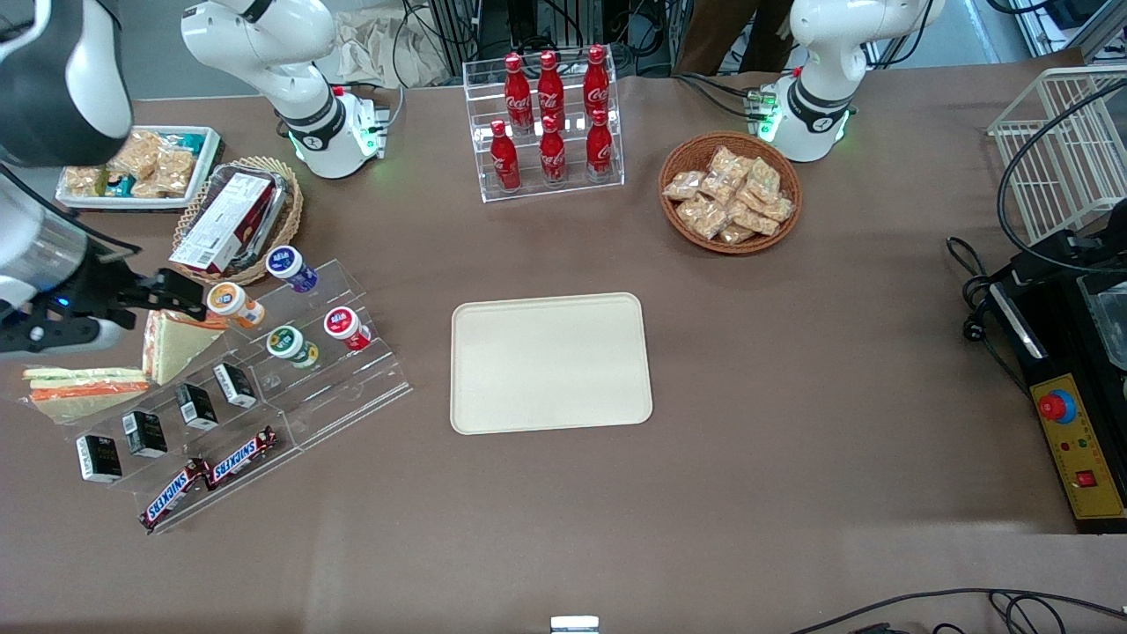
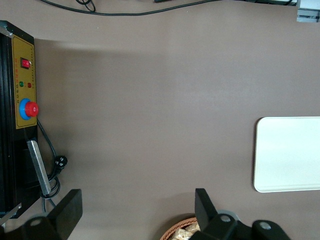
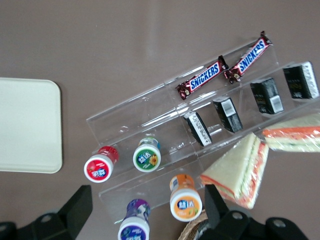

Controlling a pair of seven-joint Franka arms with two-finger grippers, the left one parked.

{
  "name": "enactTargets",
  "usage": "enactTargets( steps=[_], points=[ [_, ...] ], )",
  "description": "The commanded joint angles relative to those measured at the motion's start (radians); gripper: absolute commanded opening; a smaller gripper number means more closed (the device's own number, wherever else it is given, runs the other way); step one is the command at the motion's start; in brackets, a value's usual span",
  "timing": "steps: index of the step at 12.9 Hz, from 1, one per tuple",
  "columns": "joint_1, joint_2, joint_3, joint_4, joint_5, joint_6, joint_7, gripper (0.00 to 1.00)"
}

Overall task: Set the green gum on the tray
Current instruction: 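Move the right gripper down over the green gum bottle in the rack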

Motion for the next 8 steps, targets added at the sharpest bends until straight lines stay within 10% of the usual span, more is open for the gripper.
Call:
enactTargets(
  steps=[1,8],
  points=[
    [0.005,-0.046,-0.002,-0.173,-0.007,0.143,-0.041,1.0],
    [0.029,-0.038,0.002,-0.534,-0.009,0.57,-0.057,1.0]
  ],
)
